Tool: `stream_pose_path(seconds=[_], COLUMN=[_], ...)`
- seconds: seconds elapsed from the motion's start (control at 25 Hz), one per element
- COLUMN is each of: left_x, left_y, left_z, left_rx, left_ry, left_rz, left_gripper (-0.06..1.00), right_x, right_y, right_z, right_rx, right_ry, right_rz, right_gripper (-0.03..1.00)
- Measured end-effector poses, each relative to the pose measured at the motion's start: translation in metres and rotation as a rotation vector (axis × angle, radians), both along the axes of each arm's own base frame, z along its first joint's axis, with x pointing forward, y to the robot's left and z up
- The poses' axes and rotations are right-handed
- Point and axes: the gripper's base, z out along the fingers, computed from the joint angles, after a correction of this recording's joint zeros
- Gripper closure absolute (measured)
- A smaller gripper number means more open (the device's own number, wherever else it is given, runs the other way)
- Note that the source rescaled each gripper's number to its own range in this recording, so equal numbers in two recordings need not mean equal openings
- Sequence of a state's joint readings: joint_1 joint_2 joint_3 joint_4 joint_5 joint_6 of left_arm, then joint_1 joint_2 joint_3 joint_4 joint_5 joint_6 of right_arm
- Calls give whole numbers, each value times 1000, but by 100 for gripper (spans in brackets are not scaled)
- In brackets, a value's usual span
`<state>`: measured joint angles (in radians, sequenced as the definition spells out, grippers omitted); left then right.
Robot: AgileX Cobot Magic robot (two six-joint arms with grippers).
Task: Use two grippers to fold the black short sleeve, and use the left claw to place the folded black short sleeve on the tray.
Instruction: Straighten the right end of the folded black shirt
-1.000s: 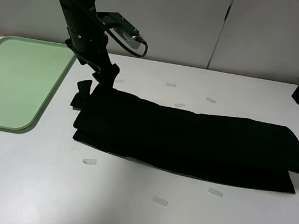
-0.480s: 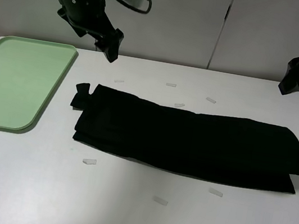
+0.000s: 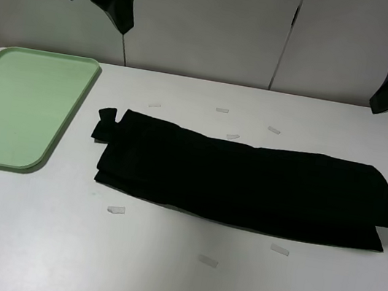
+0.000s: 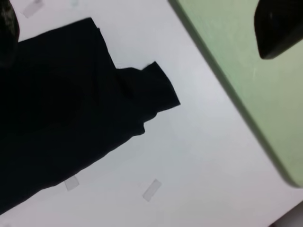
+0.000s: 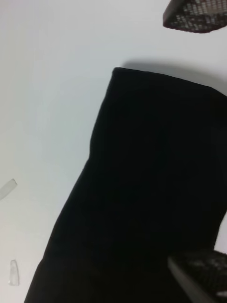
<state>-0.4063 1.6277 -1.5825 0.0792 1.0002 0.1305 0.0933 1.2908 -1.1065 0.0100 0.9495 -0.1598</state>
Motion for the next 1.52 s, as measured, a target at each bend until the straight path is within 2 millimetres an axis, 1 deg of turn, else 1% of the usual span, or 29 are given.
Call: stream_pose_path(seconds=[0.16,0.24,0.28,0.32,0.4,0.48,0.64,0.72,0.92,1.12,1.32,1.52], left_x=[-21,-36,-43,-55,-73,-96,-143,-168,-223,-270,-308,-332], left_y=[9,16,19,24,32,41,61,72,96,116,132,143], left_z=[22,29,29,33,30,31,26,22,8,-17,-46,-64], left_rx=[-17,-22,-23,-30,-36,-55,-88,-106,-160,-231,-319,-376], left_ry=[-28,-41,-39,-52,-55,-91,-159,-198,-299,-382,-426,-492], left_rz=[11,12,14,17,22,26,27,27,37,72,140,157], left_gripper=[-6,-5,-5,-5,-5,-5,-5,-5,-5,-5,-4,-4], right_x=[-14,-21,-23,-25,-29,-30,-31,-31,-31,-31,-32,-32], right_y=[-1,-2,-2,-2,-3,-3,-3,-2,0,2,3,3], right_z=[11,16,18,19,20,21,20,20,20,20,20,20], right_rx=[10,12,13,13,14,19,25,27,56,84,90,91], right_ry=[-7,-12,-15,-15,-8,-3,10,11,14,17,21,21], right_rz=[-15,-18,-18,-18,-22,-29,-37,-37,-37,-36,-36,-36], right_gripper=[-3,-3,-3,-3,-3,-3,-3,-3,-3,-3,-3,-3])
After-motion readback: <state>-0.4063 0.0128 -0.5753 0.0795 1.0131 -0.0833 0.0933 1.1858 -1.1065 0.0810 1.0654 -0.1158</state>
